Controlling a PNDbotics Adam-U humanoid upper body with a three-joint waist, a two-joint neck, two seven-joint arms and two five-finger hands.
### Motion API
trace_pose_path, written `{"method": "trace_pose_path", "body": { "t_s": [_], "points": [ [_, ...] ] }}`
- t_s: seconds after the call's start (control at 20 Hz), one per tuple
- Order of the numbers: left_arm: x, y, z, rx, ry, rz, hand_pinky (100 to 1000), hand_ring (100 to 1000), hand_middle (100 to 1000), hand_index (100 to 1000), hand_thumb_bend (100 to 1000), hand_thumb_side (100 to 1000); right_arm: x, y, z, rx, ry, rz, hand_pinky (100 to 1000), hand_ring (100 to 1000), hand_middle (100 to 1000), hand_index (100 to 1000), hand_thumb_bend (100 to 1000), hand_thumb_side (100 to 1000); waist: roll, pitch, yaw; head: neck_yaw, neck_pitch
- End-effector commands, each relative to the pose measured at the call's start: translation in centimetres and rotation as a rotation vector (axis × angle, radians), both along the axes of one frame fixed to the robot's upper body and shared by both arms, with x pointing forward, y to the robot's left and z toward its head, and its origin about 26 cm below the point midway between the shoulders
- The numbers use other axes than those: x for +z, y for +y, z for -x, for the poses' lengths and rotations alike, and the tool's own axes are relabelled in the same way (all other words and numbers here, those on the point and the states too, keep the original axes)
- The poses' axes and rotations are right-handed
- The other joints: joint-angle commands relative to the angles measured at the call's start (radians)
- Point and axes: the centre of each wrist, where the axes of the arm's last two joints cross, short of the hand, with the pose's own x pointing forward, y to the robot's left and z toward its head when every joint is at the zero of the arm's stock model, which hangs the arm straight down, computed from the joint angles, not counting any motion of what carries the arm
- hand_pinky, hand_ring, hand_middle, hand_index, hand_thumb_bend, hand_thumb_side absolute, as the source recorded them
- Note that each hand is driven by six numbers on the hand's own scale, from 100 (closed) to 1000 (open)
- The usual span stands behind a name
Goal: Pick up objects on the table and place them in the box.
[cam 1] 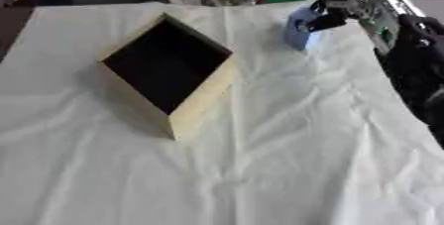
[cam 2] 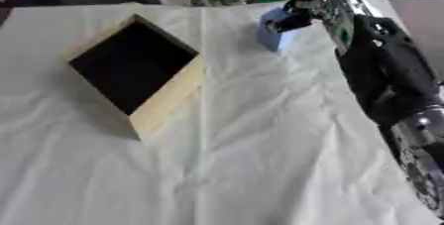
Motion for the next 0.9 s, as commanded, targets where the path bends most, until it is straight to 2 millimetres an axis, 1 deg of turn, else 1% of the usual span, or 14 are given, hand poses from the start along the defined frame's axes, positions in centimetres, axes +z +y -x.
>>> {"method": "trace_pose_path", "body": {
  "t_s": [0.05, 0.25, 0.35, 0.4, 0.55, 0.6, 0.65, 0.8, 0.85, 0.9],
  "points": [
    [0.82, 0.28, 0.2, 0.006, -0.022, -0.021, 684, 626, 633, 737, 284, 105, 0.72, 0.21, -0.04, -0.006, -0.011, 0.01, 896, 925, 884, 987, 243, 860, 0.0, 0.001, 0.004, -0.003, -0.011],
    [0.79, 0.28, 0.19, 0.005, -0.021, -0.02, 685, 625, 632, 735, 281, 105, 0.71, 0.29, -0.03, -0.009, -0.035, 0.003, 885, 904, 805, 934, 210, 792, 0.001, 0.004, 0.004, -0.004, -0.01],
    [0.77, 0.29, 0.19, 0.006, -0.021, -0.02, 685, 624, 632, 734, 280, 104, 0.74, 0.34, -0.01, -0.012, -0.06, -0.007, 875, 884, 749, 881, 176, 701, 0.001, 0.005, 0.004, -0.004, -0.009],
    [0.76, 0.3, 0.19, 0.006, -0.02, -0.02, 685, 625, 632, 734, 280, 104, 0.75, 0.38, -0.01, -0.013, -0.074, -0.014, 868, 869, 707, 851, 159, 640, 0.001, 0.005, 0.005, -0.004, -0.008],
    [0.77, 0.32, 0.2, 0.007, -0.019, -0.02, 686, 624, 632, 733, 278, 104, 0.83, 0.55, 0.02, -0.012, -0.109, -0.037, 856, 838, 637, 811, 154, 578, 0.001, 0.004, 0.005, -0.004, -0.007],
    [0.77, 0.31, 0.2, 0.007, -0.019, -0.02, 686, 624, 632, 733, 278, 104, 0.84, 0.62, 0.02, -0.012, -0.118, -0.041, 852, 826, 606, 791, 156, 538, 0.0, 0.004, 0.005, -0.005, -0.007],
    [0.79, 0.3, 0.19, 0.007, -0.019, -0.02, 686, 624, 632, 732, 278, 103, 0.85, 0.69, 0.02, -0.015, -0.129, -0.044, 849, 817, 589, 775, 152, 489, 0.0, 0.003, 0.006, -0.005, -0.008],
    [0.79, 0.26, 0.19, 0.006, -0.019, -0.02, 687, 624, 632, 732, 277, 103, 0.79, 0.82, 0.01, -0.033, -0.169, -0.057, 834, 783, 524, 695, 100, 353, 0.0, 0.003, 0.008, -0.005, -0.01],
    [0.77, 0.28, 0.21, 0.007, -0.018, -0.02, 687, 624, 632, 732, 276, 104, 0.8, 0.83, 0.02, -0.042, -0.187, -0.062, 823, 768, 497, 662, 100, 291, 0.0, 0.003, 0.008, -0.005, -0.009],
    [0.74, 0.3, 0.22, 0.007, -0.017, -0.02, 687, 624, 631, 731, 275, 104, 0.81, 0.86, 0.03, -0.049, -0.205, -0.066, 817, 760, 485, 649, 100, 257, 0.0, 0.003, 0.009, -0.006, -0.009]
  ]
}}
